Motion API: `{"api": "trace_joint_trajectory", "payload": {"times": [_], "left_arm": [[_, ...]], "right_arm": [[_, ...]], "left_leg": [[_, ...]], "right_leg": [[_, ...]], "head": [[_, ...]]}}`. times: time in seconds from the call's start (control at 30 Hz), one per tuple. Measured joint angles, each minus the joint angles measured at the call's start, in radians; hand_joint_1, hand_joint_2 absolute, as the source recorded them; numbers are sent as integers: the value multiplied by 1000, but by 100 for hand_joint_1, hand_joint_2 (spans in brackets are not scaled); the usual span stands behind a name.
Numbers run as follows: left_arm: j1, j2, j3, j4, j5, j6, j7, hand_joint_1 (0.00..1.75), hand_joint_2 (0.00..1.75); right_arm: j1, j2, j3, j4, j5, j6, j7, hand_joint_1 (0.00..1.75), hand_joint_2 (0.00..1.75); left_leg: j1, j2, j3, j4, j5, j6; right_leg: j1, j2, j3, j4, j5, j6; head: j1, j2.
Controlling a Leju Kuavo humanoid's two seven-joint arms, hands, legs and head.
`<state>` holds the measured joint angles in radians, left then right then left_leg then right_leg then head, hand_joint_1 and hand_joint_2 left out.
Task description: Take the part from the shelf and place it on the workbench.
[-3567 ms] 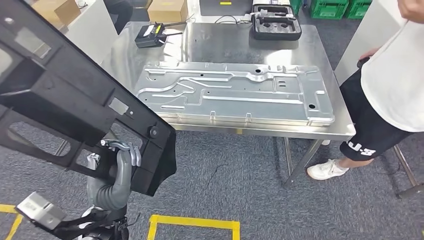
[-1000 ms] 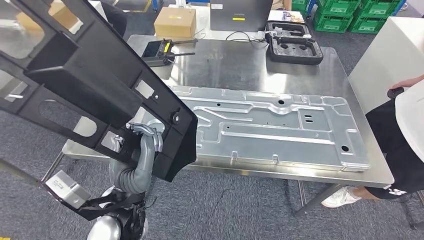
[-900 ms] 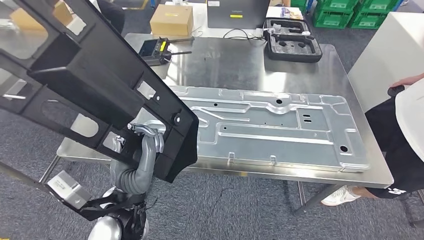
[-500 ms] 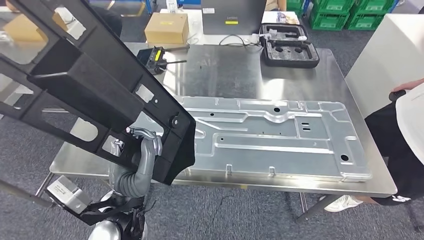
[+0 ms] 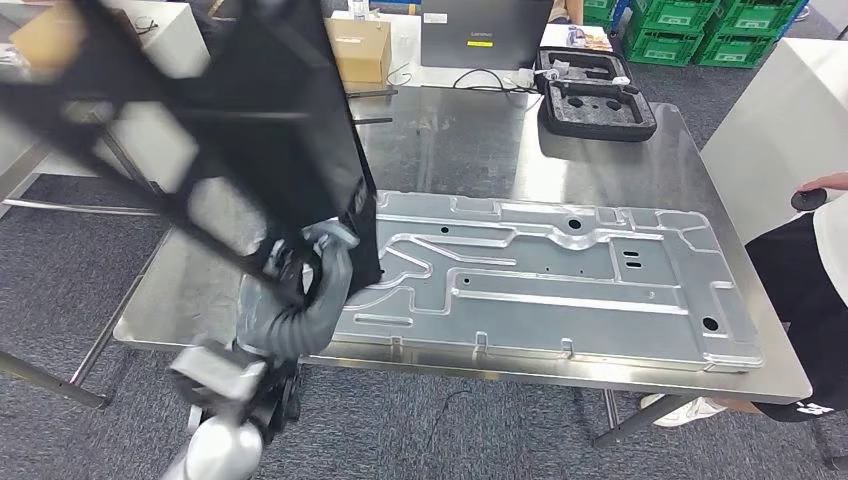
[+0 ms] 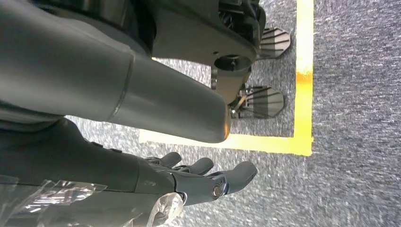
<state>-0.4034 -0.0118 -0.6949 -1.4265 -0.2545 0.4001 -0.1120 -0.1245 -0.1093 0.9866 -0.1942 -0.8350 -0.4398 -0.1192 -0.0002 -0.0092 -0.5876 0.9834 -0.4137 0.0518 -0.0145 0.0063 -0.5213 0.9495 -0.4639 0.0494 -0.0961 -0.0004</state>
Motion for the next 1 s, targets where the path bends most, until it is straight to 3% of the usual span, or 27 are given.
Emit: {"api": "trace_joint_trajectory", "payload": {"times": [0.17,0.4,0.53,0.63,0.83,1.0], "left_arm": [[-172,-13,-25,97,-297,7,119,175,175],[-303,-31,-52,218,-447,-51,203,175,175],[-399,-52,-61,342,-451,-53,197,175,175],[-463,-63,-72,455,-542,-65,242,175,175],[-548,-69,-112,662,-702,-162,363,175,175],[-560,-62,-137,768,-764,-214,424,175,175]], "right_arm": [[-15,3,18,0,25,0,4,0,0],[-28,7,35,0,37,0,14,0,0],[-34,13,41,0,43,0,29,0,0],[-37,20,45,0,55,0,43,0,0],[-49,31,50,0,68,0,53,0,0],[-51,36,50,0,70,0,57,0,0]], "left_leg": [[0,3,1,-1,4,2],[3,3,2,-6,8,-2],[3,3,2,-7,9,-3],[3,3,2,-8,9,-3],[3,4,1,-10,9,-4],[3,3,1,-11,9,-4]], "right_leg": [[0,1,0,0,5,13],[3,1,-2,0,5,13],[3,2,-3,0,5,13],[3,2,-3,1,5,13],[3,3,-4,1,5,13],[3,3,-5,1,5,12]], "head": [[0,0],[0,0],[0,0],[0,0],[0,0],[0,0]]}}
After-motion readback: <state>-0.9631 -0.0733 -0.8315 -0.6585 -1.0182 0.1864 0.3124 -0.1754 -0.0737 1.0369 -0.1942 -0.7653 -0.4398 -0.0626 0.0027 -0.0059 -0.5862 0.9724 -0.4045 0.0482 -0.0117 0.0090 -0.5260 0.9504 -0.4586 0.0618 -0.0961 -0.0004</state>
